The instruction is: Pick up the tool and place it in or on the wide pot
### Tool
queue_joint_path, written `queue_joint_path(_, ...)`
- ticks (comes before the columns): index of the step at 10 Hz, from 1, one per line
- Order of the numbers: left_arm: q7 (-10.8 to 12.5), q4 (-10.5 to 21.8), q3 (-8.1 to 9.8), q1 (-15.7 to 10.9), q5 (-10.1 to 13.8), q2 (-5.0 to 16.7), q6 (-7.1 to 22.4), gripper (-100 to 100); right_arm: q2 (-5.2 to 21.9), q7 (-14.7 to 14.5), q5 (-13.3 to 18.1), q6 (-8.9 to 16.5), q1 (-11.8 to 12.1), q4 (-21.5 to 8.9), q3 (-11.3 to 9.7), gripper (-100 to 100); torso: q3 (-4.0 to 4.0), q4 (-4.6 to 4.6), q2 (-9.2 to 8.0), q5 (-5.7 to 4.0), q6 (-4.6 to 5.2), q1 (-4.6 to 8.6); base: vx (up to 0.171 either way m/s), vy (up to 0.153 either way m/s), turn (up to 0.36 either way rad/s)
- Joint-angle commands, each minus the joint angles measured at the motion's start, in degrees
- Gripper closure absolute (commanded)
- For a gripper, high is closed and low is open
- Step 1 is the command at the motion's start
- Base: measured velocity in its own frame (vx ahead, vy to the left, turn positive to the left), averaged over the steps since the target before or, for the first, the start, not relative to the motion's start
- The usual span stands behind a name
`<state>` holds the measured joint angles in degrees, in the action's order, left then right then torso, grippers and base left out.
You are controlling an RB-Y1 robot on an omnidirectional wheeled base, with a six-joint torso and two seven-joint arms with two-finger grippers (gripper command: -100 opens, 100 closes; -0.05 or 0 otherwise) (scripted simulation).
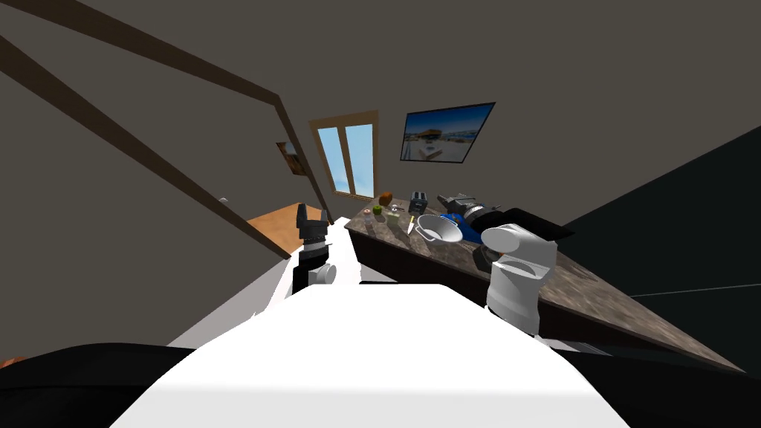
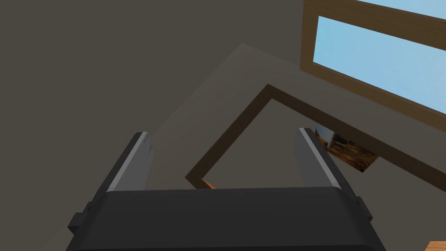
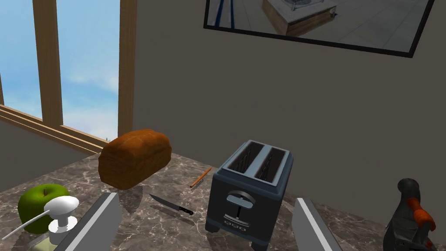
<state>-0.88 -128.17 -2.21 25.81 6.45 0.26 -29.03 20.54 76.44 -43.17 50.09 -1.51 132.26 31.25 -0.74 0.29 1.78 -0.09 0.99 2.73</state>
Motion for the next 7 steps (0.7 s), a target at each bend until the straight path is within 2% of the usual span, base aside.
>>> queue_joint_path(1,0.0,0.0,0.0,0.0,0.0,0.0,0.0,0,0.0,0.0,0.0,0.0,0.0,0.0,0.0,-100,0.0,0.0,0.0,0.0,0.0,0.0,0.005,0.036,-0.013)
queue_joint_path(2,0.0,0.0,0.0,0.0,0.0,0.0,0.0,0,0.06,0.24,-0.03,0.33,0.02,0.22,0.08,0,0.02,0.0,-0.03,-0.03,-0.01,0.14,0.001,0.007,0.0)
queue_joint_path(7,0.0,0.0,0.01,0.0,0.0,0.01,0.0,0,0.05,0.22,-0.03,0.3,0.02,0.2,0.07,0,0.04,0.01,-0.06,-0.08,0.0,0.32,0.0,0.0,0.0)
